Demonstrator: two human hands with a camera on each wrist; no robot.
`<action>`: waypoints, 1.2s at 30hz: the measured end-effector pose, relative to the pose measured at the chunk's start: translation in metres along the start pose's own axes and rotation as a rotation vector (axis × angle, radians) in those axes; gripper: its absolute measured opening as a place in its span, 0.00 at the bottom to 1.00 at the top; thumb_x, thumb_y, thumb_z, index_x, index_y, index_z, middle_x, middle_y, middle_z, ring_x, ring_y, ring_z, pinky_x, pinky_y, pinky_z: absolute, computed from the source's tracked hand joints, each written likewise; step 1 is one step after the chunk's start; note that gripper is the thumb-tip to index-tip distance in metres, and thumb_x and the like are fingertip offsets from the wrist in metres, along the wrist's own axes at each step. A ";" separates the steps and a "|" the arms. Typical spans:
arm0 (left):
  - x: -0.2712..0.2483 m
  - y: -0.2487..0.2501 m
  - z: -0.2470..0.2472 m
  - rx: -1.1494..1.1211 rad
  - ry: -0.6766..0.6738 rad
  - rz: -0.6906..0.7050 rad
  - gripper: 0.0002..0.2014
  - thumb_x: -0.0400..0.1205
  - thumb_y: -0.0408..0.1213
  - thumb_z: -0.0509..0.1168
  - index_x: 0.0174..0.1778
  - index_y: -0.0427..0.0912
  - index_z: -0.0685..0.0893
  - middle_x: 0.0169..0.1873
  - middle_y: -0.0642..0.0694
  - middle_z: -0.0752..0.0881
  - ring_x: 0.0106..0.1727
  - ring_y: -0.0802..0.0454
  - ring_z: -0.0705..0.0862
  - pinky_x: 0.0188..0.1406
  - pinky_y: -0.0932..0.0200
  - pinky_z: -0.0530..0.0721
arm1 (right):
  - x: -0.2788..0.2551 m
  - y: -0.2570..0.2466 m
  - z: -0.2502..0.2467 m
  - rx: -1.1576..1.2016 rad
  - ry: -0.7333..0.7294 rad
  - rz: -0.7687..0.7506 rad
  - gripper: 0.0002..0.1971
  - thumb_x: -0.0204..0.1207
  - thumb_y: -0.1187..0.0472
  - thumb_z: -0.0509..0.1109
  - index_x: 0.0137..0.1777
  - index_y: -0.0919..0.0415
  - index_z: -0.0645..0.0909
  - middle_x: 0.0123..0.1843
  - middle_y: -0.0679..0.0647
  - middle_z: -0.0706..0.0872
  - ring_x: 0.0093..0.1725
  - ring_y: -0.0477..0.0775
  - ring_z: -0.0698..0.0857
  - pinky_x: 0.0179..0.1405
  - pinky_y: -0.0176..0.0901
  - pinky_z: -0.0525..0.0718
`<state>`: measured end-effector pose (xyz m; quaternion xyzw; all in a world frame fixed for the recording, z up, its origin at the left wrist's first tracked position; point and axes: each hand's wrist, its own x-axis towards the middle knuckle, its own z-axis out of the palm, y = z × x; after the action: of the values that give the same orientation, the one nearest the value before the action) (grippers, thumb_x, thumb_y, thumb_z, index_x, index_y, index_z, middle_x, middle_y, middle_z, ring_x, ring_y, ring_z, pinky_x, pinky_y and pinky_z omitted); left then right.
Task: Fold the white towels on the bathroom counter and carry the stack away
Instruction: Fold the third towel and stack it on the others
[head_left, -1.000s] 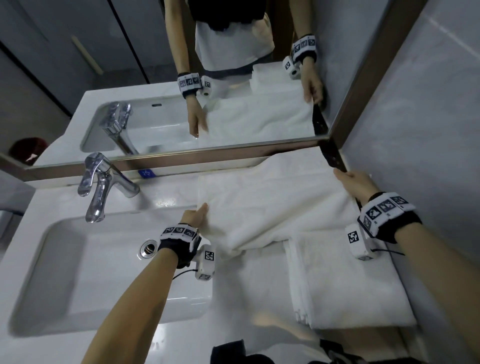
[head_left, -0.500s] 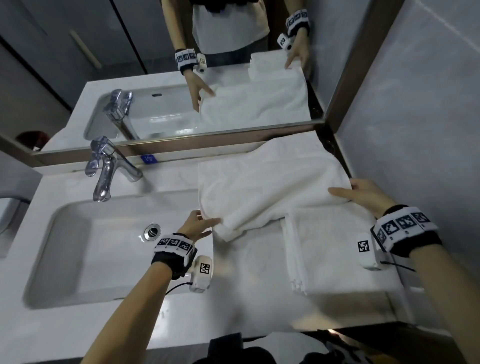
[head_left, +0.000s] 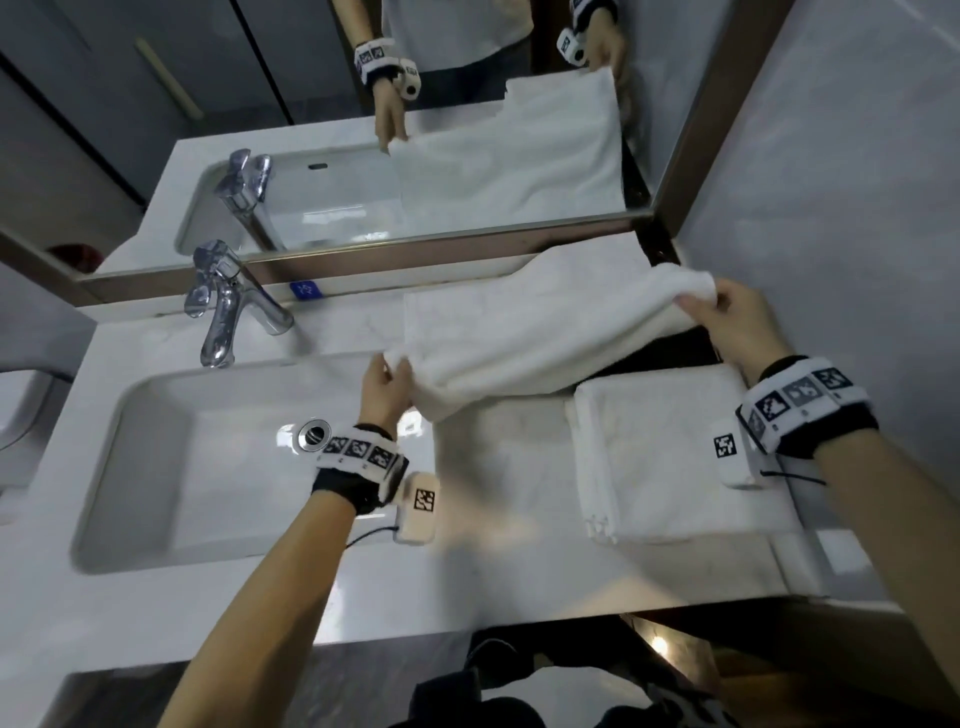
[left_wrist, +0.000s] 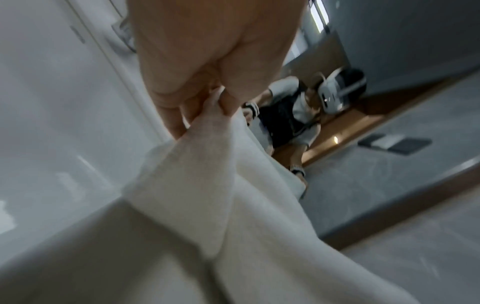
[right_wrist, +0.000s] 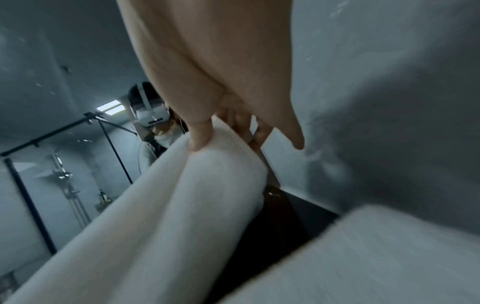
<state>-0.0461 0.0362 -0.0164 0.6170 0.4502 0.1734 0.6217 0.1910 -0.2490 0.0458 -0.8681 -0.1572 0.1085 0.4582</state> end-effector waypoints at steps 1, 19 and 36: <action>0.003 0.010 -0.004 -0.047 0.011 0.023 0.04 0.86 0.34 0.55 0.47 0.41 0.72 0.46 0.40 0.79 0.46 0.47 0.79 0.51 0.45 0.80 | 0.003 -0.010 -0.002 0.007 0.046 -0.014 0.16 0.80 0.54 0.67 0.63 0.62 0.81 0.52 0.54 0.83 0.52 0.52 0.79 0.51 0.45 0.76; -0.009 -0.044 -0.024 0.604 -0.439 -0.466 0.14 0.78 0.52 0.68 0.39 0.44 0.80 0.40 0.48 0.86 0.41 0.54 0.83 0.37 0.60 0.82 | -0.057 0.037 -0.020 -0.223 -0.215 0.479 0.20 0.77 0.49 0.69 0.43 0.70 0.83 0.50 0.66 0.86 0.54 0.65 0.84 0.57 0.53 0.80; -0.042 -0.057 -0.032 0.320 -0.409 -0.469 0.08 0.78 0.36 0.70 0.37 0.38 0.79 0.34 0.44 0.79 0.34 0.52 0.78 0.26 0.68 0.83 | -0.079 0.034 -0.013 0.279 -0.064 0.531 0.16 0.74 0.65 0.73 0.58 0.75 0.81 0.48 0.61 0.85 0.42 0.53 0.84 0.30 0.35 0.88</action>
<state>-0.1126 0.0135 -0.0492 0.6085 0.4673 -0.1739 0.6174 0.1280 -0.3063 0.0278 -0.8037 0.0775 0.2725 0.5233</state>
